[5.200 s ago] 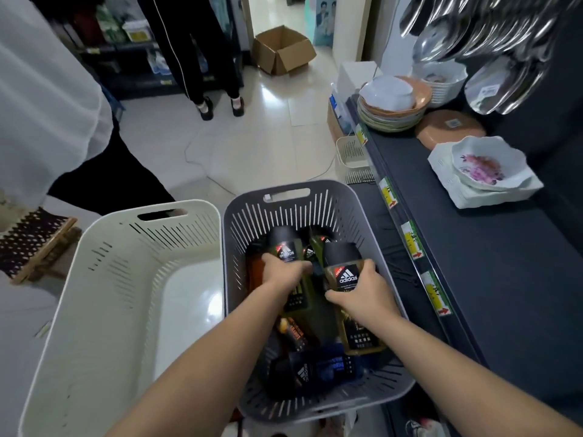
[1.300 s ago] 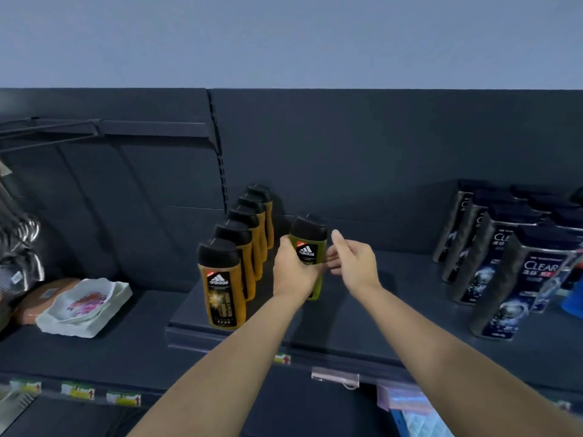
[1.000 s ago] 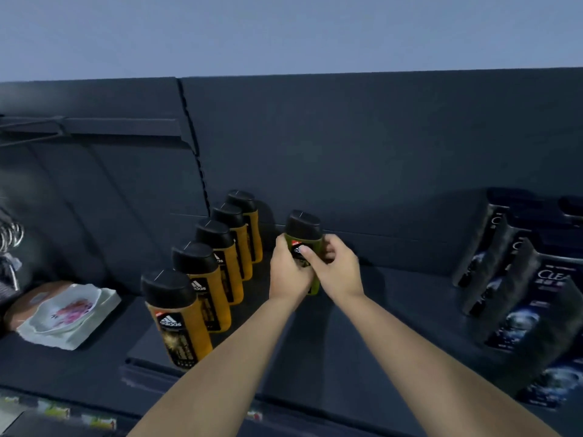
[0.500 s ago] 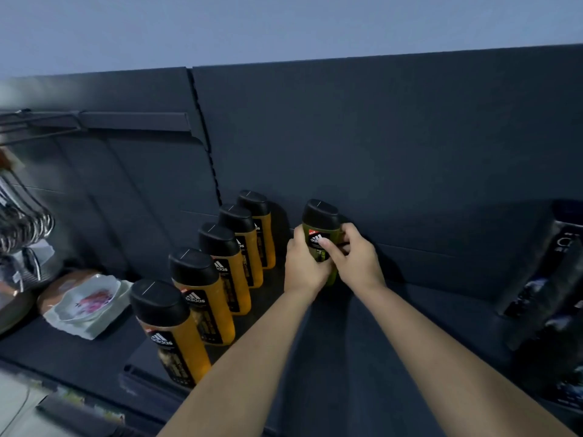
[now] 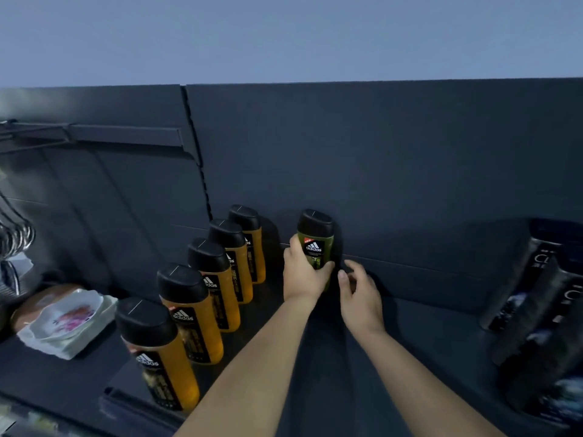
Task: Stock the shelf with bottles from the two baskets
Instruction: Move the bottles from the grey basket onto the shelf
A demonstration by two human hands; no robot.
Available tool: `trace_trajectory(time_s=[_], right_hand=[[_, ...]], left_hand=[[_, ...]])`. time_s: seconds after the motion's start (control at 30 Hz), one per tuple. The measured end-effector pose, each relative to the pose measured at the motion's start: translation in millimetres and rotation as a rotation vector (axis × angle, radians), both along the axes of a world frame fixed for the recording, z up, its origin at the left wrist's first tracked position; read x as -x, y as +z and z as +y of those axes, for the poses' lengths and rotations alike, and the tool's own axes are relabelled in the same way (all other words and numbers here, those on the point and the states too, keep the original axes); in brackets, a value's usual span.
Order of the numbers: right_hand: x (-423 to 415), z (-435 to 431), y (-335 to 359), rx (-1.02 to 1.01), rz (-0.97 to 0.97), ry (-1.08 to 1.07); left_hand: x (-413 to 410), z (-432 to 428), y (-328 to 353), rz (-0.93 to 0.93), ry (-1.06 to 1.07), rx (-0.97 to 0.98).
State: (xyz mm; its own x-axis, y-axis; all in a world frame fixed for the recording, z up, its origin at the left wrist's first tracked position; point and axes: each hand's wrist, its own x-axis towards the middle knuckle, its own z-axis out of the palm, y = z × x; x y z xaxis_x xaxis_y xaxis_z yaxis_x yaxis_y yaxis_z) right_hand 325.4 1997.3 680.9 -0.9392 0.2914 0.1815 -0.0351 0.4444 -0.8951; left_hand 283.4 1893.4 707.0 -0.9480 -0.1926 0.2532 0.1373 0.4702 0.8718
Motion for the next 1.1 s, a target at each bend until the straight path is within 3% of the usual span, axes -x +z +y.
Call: trace_trajectory(time_s=[0.27, 0.47, 0.77, 0.97, 1.1], right_hand=[[-30.5, 21.8, 7.3, -0.177, -0.071, -0.013], [-73.9, 1.3, 30.1, -0.289, -0.053, 0.04], [-165.3, -78.6, 44.3, -0.362, 0.017, 0.169], [-206.9, -178.1, 44.8, -0.448, 0.088, 0.369], [-217.7, -258.8, 35.5, -0.487, 0.128, 0.541]], left_hand=[[-26.9, -8.4, 4.8, -0.256, -0.006, 0.085], [-95.2, -33.0, 2.5, -0.228, -0.254, 0.185], [-216.7, -138.6, 5.2, -0.184, -0.324, 0.439], [-280.0, -261.9, 2.4, -0.16, -0.129, 0.623], [-315.3, -355.4, -10.7, -0.258, 0.07, 0.752]])
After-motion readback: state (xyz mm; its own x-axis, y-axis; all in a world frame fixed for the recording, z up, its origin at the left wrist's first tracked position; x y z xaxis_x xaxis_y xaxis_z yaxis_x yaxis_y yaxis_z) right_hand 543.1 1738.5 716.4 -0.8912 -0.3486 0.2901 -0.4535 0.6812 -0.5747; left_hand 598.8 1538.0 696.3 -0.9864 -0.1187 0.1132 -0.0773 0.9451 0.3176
